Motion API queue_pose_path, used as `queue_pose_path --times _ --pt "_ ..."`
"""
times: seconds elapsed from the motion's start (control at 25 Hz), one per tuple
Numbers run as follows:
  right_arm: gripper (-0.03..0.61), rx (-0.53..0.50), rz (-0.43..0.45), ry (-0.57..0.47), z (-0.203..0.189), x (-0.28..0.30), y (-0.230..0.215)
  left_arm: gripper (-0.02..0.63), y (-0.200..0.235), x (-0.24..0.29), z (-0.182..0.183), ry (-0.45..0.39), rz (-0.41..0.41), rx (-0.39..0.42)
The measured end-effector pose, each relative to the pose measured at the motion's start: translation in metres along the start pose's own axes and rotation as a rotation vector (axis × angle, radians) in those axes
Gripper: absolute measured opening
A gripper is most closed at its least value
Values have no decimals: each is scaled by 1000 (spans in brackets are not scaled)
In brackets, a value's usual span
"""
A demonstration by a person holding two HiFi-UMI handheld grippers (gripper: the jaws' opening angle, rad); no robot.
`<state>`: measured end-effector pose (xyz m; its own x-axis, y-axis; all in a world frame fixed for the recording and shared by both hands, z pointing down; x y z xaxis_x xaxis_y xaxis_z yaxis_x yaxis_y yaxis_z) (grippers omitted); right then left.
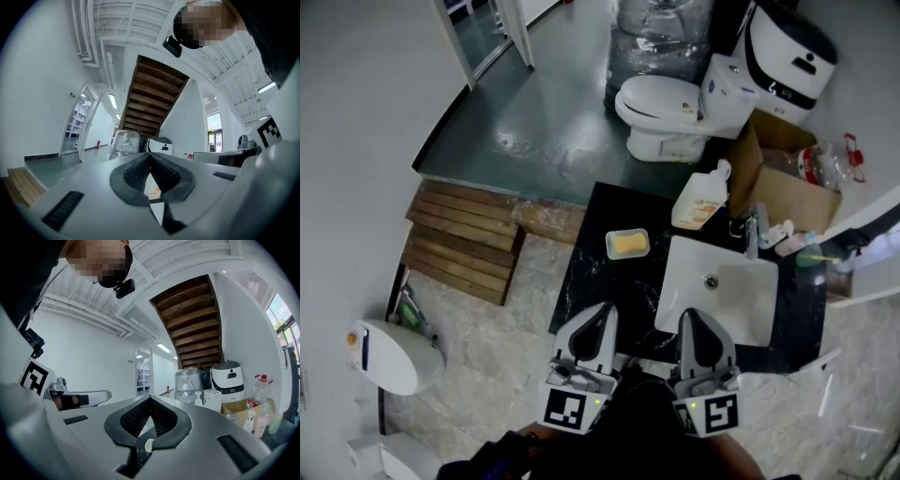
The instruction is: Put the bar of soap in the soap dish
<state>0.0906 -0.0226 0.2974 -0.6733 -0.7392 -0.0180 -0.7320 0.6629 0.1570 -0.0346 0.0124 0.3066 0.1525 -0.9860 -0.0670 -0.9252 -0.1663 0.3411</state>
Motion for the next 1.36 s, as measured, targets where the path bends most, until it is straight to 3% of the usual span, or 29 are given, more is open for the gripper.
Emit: queue_pose_path --times 0.52,1.08,1.36 --pt "6 -43 24 45 -8 -3 7 2 -12 -4 -4 -3 -5 69" --pt "6 -29 45 69 -16 5 7 1 -5 2 -15 49 26 42" --pt "6 -13 60 53 -15 7 4 2 -4 8 -13 29 34 29"
Point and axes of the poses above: the fingertips, and each gripper's own axes: x forward along the fingers, y to its left, z out of its top, the point moved 1 cm from there along -x, backward along the fingers, and after that the axes turned 10 degrees about -x, right-handed, at the moved point
